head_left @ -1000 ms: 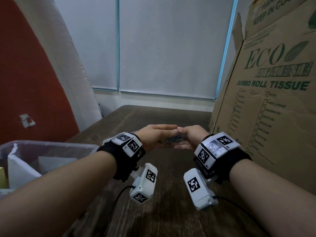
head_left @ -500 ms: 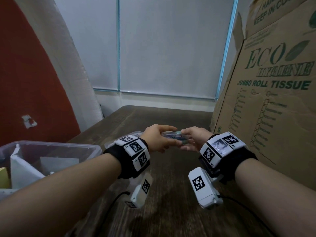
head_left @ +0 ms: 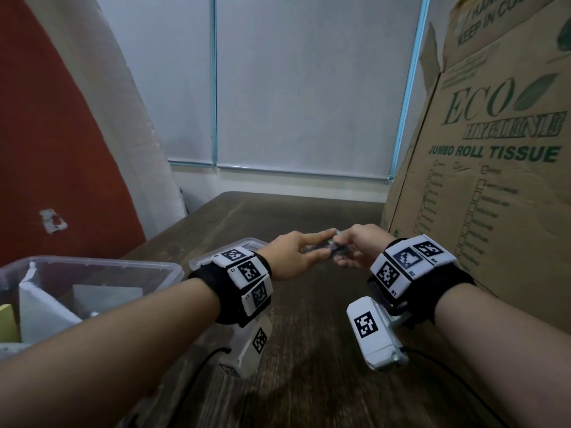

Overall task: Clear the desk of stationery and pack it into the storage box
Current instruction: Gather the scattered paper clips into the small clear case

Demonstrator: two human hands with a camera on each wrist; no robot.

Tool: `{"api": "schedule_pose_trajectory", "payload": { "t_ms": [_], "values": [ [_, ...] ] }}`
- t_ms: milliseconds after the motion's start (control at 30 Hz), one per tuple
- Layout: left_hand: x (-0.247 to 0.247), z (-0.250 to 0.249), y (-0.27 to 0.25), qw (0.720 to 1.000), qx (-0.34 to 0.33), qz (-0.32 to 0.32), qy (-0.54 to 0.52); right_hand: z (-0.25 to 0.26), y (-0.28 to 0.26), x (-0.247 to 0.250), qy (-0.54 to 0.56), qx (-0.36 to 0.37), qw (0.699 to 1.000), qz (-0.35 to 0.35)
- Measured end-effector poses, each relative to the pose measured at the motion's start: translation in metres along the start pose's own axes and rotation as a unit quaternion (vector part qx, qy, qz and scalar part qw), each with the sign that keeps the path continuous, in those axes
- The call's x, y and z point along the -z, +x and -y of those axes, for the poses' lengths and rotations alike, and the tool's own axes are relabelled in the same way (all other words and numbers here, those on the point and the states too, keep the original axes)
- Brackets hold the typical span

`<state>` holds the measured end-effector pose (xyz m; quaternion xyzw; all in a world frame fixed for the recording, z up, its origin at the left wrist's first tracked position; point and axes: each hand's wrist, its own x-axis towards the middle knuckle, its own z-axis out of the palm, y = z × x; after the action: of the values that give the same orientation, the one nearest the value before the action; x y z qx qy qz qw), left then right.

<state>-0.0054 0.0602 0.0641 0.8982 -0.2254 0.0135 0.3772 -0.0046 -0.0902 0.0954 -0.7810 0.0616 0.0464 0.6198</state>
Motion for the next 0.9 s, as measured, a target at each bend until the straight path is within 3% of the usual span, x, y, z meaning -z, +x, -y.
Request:
{"api": "schedule_pose_trajectory", "payload": {
  "t_ms": [100,200,267,367,500,700,900],
  "values": [
    [0.006,-0.001,-0.001,0.993,0.034,0.024,-0.110,-0.002,-0.001,0.002,-0.022,0.002,1.000,-0.006],
    [0.014,-0.001,-0.001,0.971,0.089,0.007,-0.222,0.001,-0.005,0.005,-0.003,0.010,1.000,0.021],
    [0.017,-0.003,-0.004,0.956,0.118,0.036,-0.265,0.005,-0.008,0.003,0.020,0.020,0.999,0.038],
    [0.018,-0.007,-0.004,0.944,0.113,0.055,-0.306,0.005,-0.007,0.000,0.022,0.027,0.999,0.037],
    [0.019,-0.007,-0.004,0.941,0.107,0.030,-0.321,0.001,-0.007,-0.004,-0.015,0.012,0.998,0.056],
    [0.015,-0.006,-0.006,0.940,0.110,0.042,-0.320,0.000,-0.010,-0.007,0.012,0.022,0.999,0.032],
    [0.024,-0.008,-0.008,0.947,0.103,0.015,-0.303,0.006,-0.018,-0.019,0.042,0.042,0.996,0.060]
  ]
}}
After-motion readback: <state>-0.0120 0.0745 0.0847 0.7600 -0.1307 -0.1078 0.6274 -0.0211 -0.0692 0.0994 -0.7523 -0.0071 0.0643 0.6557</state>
